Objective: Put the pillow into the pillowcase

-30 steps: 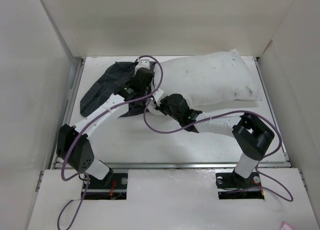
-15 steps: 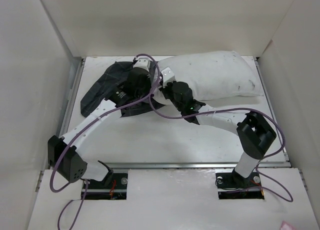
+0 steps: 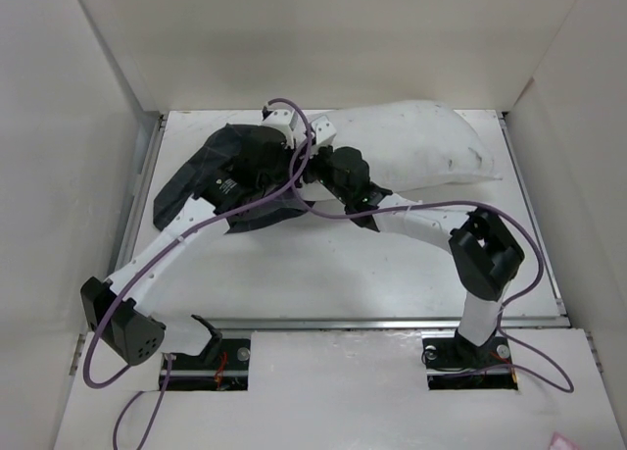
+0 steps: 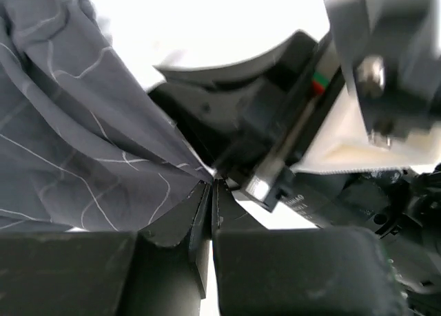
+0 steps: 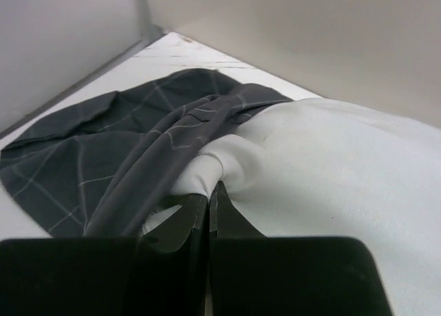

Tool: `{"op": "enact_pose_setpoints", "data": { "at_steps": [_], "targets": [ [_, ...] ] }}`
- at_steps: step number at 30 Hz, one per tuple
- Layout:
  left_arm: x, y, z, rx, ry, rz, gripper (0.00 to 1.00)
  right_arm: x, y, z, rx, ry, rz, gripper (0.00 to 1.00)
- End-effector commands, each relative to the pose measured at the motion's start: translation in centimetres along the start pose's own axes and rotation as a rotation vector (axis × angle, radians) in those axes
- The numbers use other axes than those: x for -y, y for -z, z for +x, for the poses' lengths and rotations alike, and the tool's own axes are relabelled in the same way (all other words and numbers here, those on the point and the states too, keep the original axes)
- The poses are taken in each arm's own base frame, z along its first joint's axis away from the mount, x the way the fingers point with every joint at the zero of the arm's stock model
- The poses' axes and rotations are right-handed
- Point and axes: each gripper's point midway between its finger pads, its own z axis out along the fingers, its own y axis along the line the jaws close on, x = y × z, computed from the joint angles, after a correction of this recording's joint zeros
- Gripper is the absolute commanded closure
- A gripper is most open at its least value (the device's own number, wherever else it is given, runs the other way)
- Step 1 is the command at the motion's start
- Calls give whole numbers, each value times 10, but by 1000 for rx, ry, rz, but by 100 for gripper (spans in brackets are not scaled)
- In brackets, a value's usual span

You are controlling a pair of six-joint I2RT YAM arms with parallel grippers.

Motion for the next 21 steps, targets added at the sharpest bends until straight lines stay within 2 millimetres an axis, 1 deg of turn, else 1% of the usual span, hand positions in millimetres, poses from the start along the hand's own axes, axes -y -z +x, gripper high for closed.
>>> {"op": "enact_pose_setpoints", "data": {
  "at_steps": [1, 2, 3, 4, 6, 7, 8, 9, 10, 11, 13, 14, 15, 16, 17, 18, 19, 20, 21],
  "targets": [
    [23, 31, -44, 120, 22, 64, 100, -35, 2, -24, 125, -74, -208, 100],
    [17, 29, -54, 151, 43, 41, 100, -41, 7, -23, 154, -90, -242, 100],
    [16, 27, -56, 148, 46, 42, 100, -51, 10, -6, 121, -107, -297, 100],
    [21, 32, -69, 176, 54, 71, 100, -57, 6, 20, 65, -117, -323, 100],
    [33, 35, -73, 168, 50, 131, 100, -69, -1, 39, 21, -152, -381, 100],
    [37, 37, -77, 180, 42, 150, 100, -74, -8, 38, 22, -151, -406, 100],
    [39, 40, -82, 191, 43, 154, 100, -77, -15, 55, -13, -191, -404, 100],
    [38, 48, -84, 200, 44, 158, 100, -77, -19, 60, -24, -192, -403, 100],
    [37, 53, -87, 215, 47, 153, 100, -73, -28, 52, -4, -210, -369, 100],
    [36, 56, -86, 219, 56, 155, 100, -72, -32, 53, -3, -224, -357, 100],
    [34, 63, -83, 222, 68, 158, 100, -76, -36, 62, -12, -234, -374, 100],
    [30, 64, -82, 229, 70, 140, 100, -81, -35, 64, -13, -248, -404, 94],
    [26, 62, -80, 227, 91, 120, 100, -84, -35, 78, -37, -249, -415, 92],
    [21, 65, -84, 244, 98, 103, 100, -87, -35, 83, -43, -264, -430, 88],
    [22, 67, -88, 253, 100, 107, 100, -88, -35, 92, -59, -265, -438, 84],
    [28, 71, -91, 255, 98, 136, 100, -89, -36, 98, -68, -282, -437, 80],
    [34, 78, -100, 279, 88, 165, 100, -93, -35, 102, -71, -293, -459, 73],
    [36, 80, -103, 285, 75, 178, 100, -97, -30, 93, -59, -289, -519, 67],
    [32, 80, -105, 294, 79, 154, 100, -100, -22, 94, -60, -288, -540, 54]
  ]
}}
